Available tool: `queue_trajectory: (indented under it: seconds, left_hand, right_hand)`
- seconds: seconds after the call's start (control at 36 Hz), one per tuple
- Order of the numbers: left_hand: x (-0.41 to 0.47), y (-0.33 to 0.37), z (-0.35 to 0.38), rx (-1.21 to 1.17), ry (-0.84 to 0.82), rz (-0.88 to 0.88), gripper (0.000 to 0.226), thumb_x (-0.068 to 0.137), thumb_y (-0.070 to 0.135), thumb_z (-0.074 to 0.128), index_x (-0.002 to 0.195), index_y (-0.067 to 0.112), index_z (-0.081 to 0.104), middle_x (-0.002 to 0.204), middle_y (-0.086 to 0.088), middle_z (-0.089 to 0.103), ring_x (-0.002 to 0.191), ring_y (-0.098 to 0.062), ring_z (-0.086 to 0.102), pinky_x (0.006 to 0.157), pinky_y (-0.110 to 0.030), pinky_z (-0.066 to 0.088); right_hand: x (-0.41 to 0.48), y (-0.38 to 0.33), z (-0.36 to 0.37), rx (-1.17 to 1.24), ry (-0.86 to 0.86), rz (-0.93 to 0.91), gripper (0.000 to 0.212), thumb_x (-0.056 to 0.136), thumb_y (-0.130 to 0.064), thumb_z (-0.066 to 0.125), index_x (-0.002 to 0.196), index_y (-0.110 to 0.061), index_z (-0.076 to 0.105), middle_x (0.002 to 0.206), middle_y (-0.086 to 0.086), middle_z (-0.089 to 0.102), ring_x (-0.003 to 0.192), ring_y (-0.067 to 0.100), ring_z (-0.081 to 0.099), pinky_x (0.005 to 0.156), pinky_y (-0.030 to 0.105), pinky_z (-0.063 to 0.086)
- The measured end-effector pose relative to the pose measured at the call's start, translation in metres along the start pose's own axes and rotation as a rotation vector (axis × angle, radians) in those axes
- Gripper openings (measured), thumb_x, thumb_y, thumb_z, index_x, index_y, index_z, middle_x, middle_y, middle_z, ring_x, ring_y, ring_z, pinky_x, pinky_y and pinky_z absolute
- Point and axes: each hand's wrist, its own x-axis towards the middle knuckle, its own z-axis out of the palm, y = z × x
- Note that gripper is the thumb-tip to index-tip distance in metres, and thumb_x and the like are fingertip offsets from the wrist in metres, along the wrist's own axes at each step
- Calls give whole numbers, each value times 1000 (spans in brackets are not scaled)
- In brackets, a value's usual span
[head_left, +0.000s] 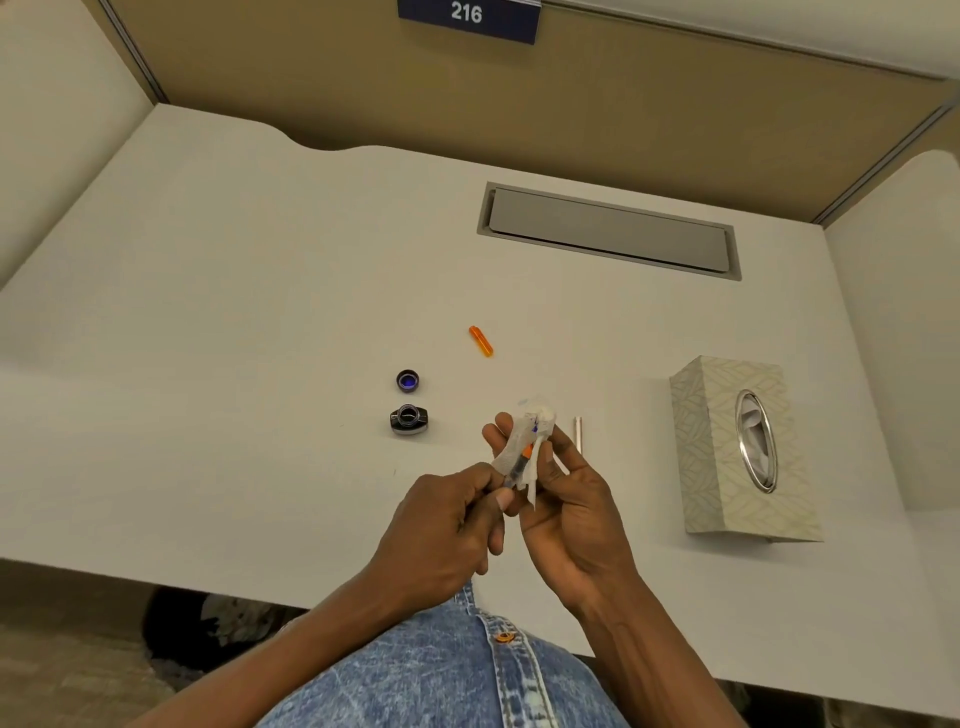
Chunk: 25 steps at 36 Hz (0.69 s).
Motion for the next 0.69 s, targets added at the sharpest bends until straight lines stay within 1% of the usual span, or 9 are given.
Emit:
queue_trajectory:
  seconds: [0.14, 0.22, 0.33, 0.39, 0.44, 0.5, 0.56, 0.64, 0.69]
  left_hand:
    - [-1, -2, 3, 37, 0, 11, 21, 109, 26, 53, 93, 27, 66, 67, 5, 73, 52, -16, 70, 64, -37, 61]
    - [-1, -1, 3, -54, -1, 6, 22, 111, 23, 50, 96, 22, 67, 70, 0, 73, 55, -23, 72, 62, -36, 60]
    - [0, 2, 1, -221, -35, -8, 29, 113, 20, 42, 102, 18, 68, 76, -10, 74, 60, -32, 72, 62, -40, 57]
    - [1, 3, 1, -275, -70, 1, 32, 114, 19, 40, 105, 17, 70, 77, -13, 74, 59, -31, 71, 61, -40, 55]
    - [3, 4, 2, -311, -103, 4, 33, 115, 20, 39, 105, 15, 70, 76, -15, 74, 58, -29, 68, 61, -38, 55]
    - [4, 4, 5, -337, -110, -12, 33, 115, 21, 39, 103, 14, 70, 75, -17, 73, 57, -28, 66, 61, -40, 55]
    - [5, 3, 7, -323, -112, -26, 33, 115, 22, 40, 102, 13, 69, 74, -14, 73, 56, -26, 64, 61, -40, 54]
    - [5, 1, 8, -286, -109, -37, 33, 114, 22, 41, 100, 15, 70, 72, -14, 72, 54, -23, 63, 60, -35, 53]
    - [4, 1, 9, -258, -106, -40, 33, 114, 22, 42, 100, 17, 71, 72, -14, 71, 55, -21, 62, 61, -33, 53]
  right_hand:
    - [3, -7, 3, 44, 12, -14, 45, 97, -12, 54, 140, -5, 60, 136, 21, 73, 124, 33, 73, 93, 35, 65]
    - [7, -12, 1, 92, 26, -21, 42, 103, -11, 50, 143, -4, 58, 137, 21, 72, 126, 33, 72, 106, 38, 59]
    - [6, -14, -4, 93, 40, -21, 46, 99, -14, 53, 143, -5, 58, 138, 20, 72, 127, 31, 71, 113, 43, 52]
    - [4, -11, -5, 79, 45, 2, 47, 99, -14, 54, 145, -6, 56, 139, 19, 71, 129, 30, 71, 108, 41, 57]
    - [1, -9, -5, 82, 48, 30, 48, 98, -12, 54, 145, -4, 55, 137, 20, 72, 126, 30, 72, 86, 32, 67]
    - [-1, -7, -5, 85, 34, 47, 44, 100, -9, 53, 143, -1, 54, 136, 21, 72, 125, 32, 73, 75, 28, 67]
    - [-2, -6, -4, 83, 20, 49, 42, 101, -7, 52, 142, -1, 55, 135, 23, 72, 124, 33, 73, 77, 31, 67]
    - [-2, -6, -4, 49, 10, 30, 49, 95, -10, 56, 143, 1, 54, 135, 24, 72, 125, 33, 72, 89, 36, 67]
    - [-2, -8, -6, 38, -2, 20, 49, 95, -10, 56, 143, 0, 55, 135, 23, 72, 126, 33, 72, 90, 36, 67]
